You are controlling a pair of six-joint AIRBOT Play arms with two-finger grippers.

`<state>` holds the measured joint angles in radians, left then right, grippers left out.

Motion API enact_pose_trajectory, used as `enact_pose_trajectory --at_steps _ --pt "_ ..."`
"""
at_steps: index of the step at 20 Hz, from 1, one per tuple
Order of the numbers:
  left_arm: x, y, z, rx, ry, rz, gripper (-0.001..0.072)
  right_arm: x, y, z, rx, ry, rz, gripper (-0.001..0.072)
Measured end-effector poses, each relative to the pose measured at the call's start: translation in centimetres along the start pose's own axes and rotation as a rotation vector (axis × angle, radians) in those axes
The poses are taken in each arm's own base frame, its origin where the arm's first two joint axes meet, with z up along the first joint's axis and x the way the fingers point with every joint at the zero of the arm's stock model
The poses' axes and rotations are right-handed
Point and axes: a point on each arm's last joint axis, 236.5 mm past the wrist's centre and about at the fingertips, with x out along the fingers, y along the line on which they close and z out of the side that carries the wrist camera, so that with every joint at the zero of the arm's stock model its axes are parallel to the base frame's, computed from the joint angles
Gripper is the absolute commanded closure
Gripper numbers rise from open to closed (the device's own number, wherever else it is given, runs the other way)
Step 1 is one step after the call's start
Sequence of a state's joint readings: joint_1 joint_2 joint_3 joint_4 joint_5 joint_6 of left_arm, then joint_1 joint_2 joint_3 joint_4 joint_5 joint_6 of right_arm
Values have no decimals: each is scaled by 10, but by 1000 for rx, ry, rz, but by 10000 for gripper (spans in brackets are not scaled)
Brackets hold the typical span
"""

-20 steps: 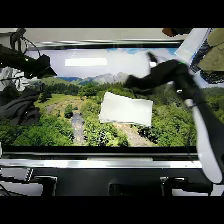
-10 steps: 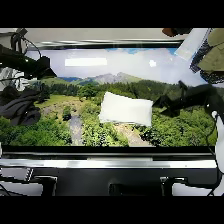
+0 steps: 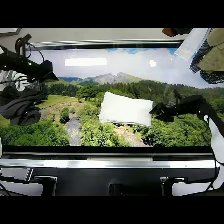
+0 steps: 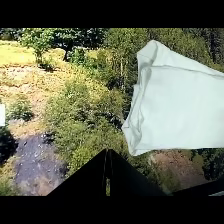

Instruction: Fold the clothes and pants, and hang the long-sleeved shirts on hangers.

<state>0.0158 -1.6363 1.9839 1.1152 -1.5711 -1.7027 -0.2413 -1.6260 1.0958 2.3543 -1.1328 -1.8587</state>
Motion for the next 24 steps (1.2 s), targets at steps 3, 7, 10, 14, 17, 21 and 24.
enact_pose_trajectory --at_steps 3,7,10,14,17,21,24 --pt "2 1 -1 -3 7 1 688 16 9 -7 -14 28 10 325" --pt "3 2 -2 -5 11 1 688 32 22 -12 -60 52 -1 682" --pt "3 2 -2 -5 12 2 688 14 45 10 -86 5 17 682" --pt "3 2 -3 -5 13 2 688 -49 68 74 -75 -171 13 683" --pt "3 2 -3 0 14 1 688 -107 60 117 -27 -323 -30 683" --pt "3 2 -3 4 16 2 688 -180 19 148 84 -470 -103 683" --pt "3 3 -3 8 15 3 688 -227 -31 148 184 -529 -184 684"
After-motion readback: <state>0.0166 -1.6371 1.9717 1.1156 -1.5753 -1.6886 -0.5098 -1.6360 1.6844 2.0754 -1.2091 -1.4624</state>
